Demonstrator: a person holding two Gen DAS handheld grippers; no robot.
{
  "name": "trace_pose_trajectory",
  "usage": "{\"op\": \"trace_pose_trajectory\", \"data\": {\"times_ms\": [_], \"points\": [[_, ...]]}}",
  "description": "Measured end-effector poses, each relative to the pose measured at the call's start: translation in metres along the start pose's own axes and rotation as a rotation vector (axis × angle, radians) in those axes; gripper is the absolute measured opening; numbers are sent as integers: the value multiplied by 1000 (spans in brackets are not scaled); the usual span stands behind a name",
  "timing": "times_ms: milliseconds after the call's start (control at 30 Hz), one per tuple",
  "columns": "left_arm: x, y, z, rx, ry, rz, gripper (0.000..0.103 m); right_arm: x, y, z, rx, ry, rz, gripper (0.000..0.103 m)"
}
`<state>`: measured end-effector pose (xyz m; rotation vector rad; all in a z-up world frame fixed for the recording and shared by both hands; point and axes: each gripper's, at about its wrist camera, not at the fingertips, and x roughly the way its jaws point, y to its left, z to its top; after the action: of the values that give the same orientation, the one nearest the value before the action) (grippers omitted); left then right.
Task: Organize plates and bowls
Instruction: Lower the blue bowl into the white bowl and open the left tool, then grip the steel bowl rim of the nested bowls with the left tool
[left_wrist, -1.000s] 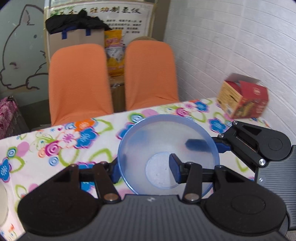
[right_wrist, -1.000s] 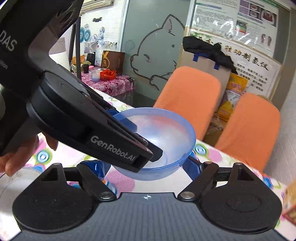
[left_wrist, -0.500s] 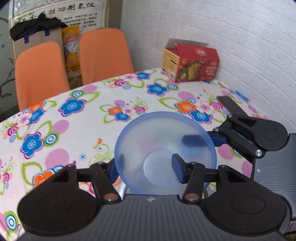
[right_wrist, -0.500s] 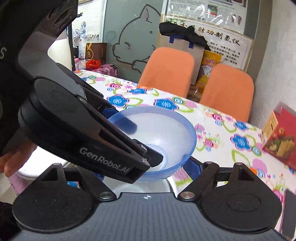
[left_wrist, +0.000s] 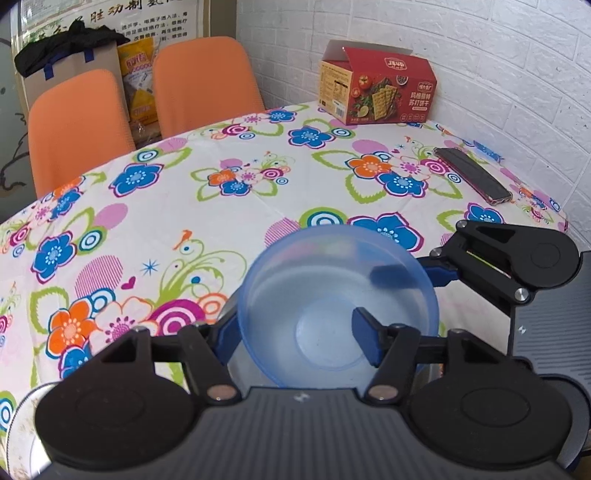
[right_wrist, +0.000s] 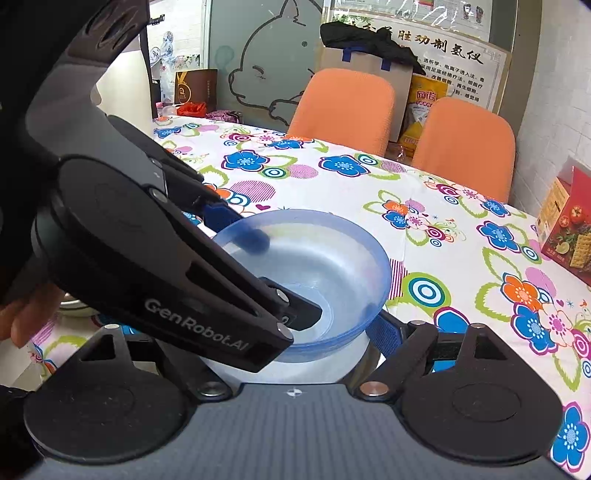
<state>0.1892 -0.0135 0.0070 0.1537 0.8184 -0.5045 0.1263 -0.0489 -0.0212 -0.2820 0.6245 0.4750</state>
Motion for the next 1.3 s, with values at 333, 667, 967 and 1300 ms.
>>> {"op": "trace_pose_trajectory", "data": {"times_ms": [333,667,967,1300], "points": [[-13,25,0,-58,-8,3,81,-15,0,-18,21,24,8,72],[-26,42,-1,-125,-48,5,81,-55,-9,-21,144,-53,20,73],[-14,42,-8,-127,2,-13,83,-46,-33,-23,272,-50,-16,73],[29,34,-6,-71,102,5,83,8,-37,-31,302,51,-84,73]]}}
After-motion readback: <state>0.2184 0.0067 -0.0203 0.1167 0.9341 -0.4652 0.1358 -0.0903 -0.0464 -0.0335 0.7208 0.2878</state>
